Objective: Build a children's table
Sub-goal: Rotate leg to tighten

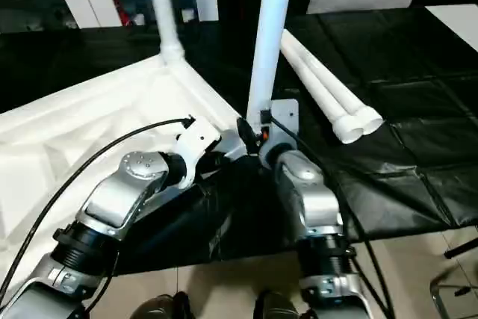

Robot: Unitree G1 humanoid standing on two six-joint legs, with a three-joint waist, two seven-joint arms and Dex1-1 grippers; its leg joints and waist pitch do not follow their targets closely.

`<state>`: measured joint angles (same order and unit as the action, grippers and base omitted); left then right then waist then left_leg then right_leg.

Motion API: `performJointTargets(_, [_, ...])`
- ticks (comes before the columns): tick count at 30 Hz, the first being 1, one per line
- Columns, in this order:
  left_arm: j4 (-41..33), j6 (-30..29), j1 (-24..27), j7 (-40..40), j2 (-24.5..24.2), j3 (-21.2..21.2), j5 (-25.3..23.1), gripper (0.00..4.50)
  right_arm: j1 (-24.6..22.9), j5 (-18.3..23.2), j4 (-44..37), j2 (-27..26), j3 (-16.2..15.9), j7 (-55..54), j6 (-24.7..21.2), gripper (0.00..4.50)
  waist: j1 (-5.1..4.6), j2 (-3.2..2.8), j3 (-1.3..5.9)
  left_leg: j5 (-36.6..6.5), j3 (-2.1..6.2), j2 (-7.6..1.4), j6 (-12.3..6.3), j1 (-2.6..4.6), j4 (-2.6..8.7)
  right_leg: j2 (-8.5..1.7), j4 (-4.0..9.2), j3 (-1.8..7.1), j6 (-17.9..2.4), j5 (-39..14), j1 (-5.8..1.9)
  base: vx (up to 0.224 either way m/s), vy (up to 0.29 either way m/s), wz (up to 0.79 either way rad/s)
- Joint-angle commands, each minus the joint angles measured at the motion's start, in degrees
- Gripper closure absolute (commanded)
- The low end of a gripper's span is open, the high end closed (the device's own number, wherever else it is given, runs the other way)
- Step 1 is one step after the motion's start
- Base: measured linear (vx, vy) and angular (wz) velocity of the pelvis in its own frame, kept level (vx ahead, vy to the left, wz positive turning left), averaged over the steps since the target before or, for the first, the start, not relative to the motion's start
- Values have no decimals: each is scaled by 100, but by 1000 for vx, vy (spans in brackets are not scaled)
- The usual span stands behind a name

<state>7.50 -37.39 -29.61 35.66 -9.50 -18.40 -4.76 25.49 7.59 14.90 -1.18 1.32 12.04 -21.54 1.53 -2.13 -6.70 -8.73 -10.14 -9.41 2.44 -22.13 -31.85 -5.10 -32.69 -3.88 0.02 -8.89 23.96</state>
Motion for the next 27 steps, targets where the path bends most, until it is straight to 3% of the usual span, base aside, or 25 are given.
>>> performJointTargets(1, [-212,121,-198,-178,-87,67,-227,450,-255,122,539,-334,-317,137,-266,108,30,27,312,-2172,165,-299,-92,64,447,-326,502,256,-700,-2629,-181,0,0,0])
performJointTargets(4, [-257,176,-134,-34,-220,62,-197,450,-228,135,536,-309,-260,150,-229,89,20,27,324,-2114,164,-290,-77,40,439,-332,481,254,-792,-2457,-217,0,0,0])
performJointTargets(5, [-257,176,-134,-34,-220,62,-197,450,-228,135,536,-309,-260,150,-229,74,23,-1,331,-2094,148,-296,-75,71,435,-325,480,262,-843,-2367,-202,0,0,0])
performJointTargets(7, [-269,224,-92,70,-314,47,-154,450,-226,96,512,-226,-286,221,-150,61,28,-6,335,-2023,148,-302,-78,55,435,-320,450,262,-934,-2169,-225,0,0,0])
performJointTargets(8, [-244,299,-43,177,-436,60,-64,450,-321,73,321,-43,-331,433,-48,61,29,-46,350,-2008,148,-304,-68,57,430,-322,438,262,-956,-2116,-237,0,0,0])
performJointTargets(11, [-162,474,-3,323,-576,72,19,450,-515,79,-9,234,-416,819,141,30,54,-22,383,-1811,117,-314,-111,71,402,-310,410,277,-1063,-1710,-253,0,0,0])
performJointTargets(15, [107,1070,46,797,-917,9,78,450,-966,404,-727,850,-412,1882,396,5,111,-14,417,-1439,109,-323,-318,42,364,-305,347,268,-1217,-1173,-312,0,0,0])
performJointTargets(17, [124,1094,47,830,-939,8,85,450,-992,412,-764,908,-420,1956,409,5,105,6,425,-1381,96,-327,-350,47,351,-305,341,264,-1327,-1113,-317,0,0,0])
performJointTargets(20, [306,1793,57,1534,-1371,-168,152,450,-1173,679,-1178,1598,-445,2898,377,5,141,6,421,-1455,110,-320,-424,55,344,-318,367,256,-1275,-1388,-342,0,0,0])
performJointTargets(23, [437,2500,84,2291,-1776,-398,217,450,-1073,830,-1244,2189,-431,3672,467,5,167,-21,399,-1604,88,-343,-385,95,352,-312,385,275,-1247,-1636,-296,0,0,0])
performJointTargets(27, [537,2880,102,2778,-1931,-479,333,450,-935,826,-1157,2526,-540,4214,538,5,230,-4,440,-1505,93,-360,-340,114,332,-326,336,275,-1368,-1524,-301,0,0,0])
